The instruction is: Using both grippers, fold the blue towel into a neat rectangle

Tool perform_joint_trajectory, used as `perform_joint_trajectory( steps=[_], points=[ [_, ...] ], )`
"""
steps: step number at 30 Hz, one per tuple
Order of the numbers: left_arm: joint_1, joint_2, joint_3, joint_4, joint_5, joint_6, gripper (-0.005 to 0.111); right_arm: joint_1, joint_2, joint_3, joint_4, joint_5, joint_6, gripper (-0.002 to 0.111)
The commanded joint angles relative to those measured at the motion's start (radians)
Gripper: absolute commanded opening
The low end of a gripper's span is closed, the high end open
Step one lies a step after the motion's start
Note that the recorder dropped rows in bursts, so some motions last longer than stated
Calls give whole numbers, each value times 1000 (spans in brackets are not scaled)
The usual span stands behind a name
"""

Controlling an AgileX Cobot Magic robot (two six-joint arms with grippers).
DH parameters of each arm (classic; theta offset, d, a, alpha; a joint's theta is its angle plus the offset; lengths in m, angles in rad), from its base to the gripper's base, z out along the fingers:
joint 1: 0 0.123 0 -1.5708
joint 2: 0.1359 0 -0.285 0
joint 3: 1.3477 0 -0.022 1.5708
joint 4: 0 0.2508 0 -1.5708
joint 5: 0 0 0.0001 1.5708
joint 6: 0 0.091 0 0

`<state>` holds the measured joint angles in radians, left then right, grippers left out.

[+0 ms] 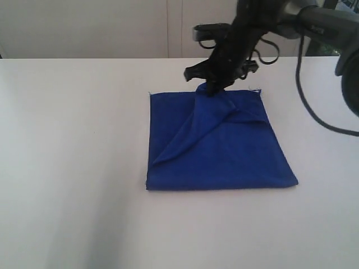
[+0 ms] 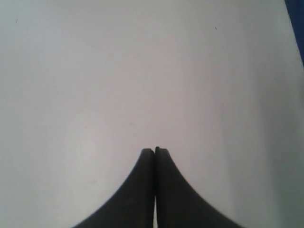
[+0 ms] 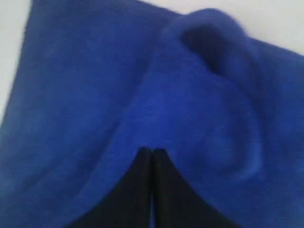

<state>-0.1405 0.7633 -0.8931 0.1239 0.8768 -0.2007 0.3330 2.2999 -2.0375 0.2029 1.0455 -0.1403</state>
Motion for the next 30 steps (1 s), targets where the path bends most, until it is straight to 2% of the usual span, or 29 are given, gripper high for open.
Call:
perform_joint_trajectory(
  steps=[1,6,22,30],
  points=[
    [-1,-7,9,-3,7,-3,0,138,-8,4,6,16,5,0],
    [-1,-7,9,-3,7,-3,0,215,4,4,6,13,5,0],
    [-1,-7,9,-3,7,-3,0,265,145,4,28,-4,74,0],
    [-1,-7,9,-3,7,-3,0,375,152,4,38,-41,159,0]
  ],
)
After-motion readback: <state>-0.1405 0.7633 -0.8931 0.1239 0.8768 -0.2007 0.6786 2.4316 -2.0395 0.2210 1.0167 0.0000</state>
